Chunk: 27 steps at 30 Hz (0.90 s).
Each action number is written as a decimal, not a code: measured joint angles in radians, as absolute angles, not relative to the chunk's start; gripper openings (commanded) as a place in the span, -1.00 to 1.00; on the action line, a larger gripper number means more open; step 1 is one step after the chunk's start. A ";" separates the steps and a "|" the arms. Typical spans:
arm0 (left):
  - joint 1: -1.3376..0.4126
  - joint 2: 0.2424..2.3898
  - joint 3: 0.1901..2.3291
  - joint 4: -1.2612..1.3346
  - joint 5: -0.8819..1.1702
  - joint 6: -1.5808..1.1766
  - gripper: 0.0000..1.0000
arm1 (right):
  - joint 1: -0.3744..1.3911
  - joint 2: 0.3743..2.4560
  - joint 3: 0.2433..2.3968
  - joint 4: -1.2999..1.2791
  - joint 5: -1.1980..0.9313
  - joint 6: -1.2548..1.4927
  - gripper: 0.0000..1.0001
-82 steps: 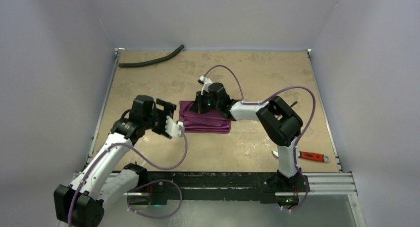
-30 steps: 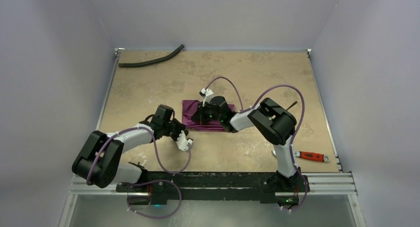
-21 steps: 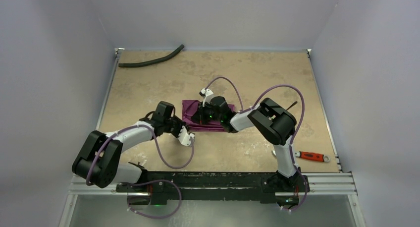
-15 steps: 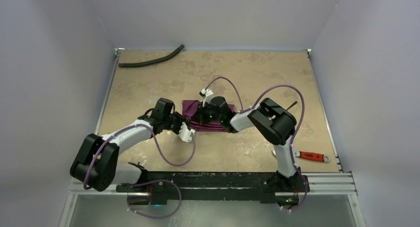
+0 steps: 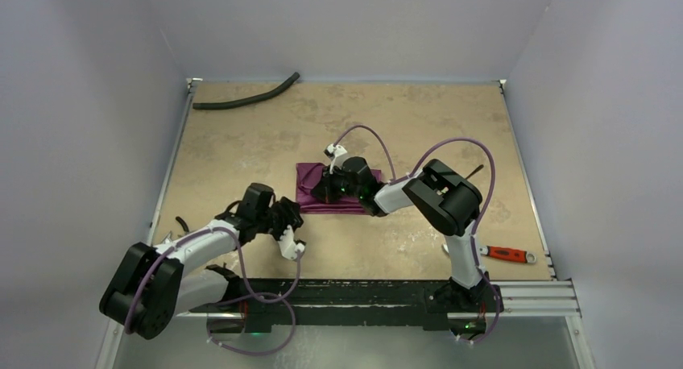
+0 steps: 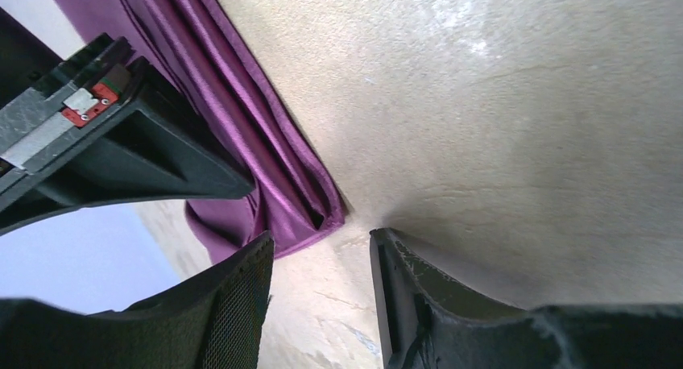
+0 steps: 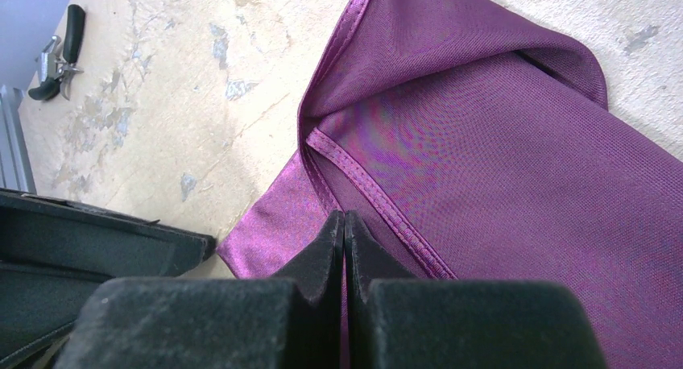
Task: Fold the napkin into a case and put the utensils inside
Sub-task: Rotate the 2/3-rectangle-folded napkin at the center of the board.
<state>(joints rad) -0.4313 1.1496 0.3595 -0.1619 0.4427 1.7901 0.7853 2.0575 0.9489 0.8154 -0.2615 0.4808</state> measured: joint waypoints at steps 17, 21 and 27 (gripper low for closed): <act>-0.426 1.242 0.213 0.282 0.530 1.985 0.48 | 0.785 2.075 0.920 0.896 -0.280 0.509 -1.00; -0.426 1.281 0.215 0.330 0.548 2.022 0.48 | 0.785 2.075 0.914 0.905 -0.280 0.516 -1.00; -0.426 1.305 0.224 0.358 0.566 2.025 0.28 | 0.785 2.075 0.904 0.922 -0.280 0.523 -1.00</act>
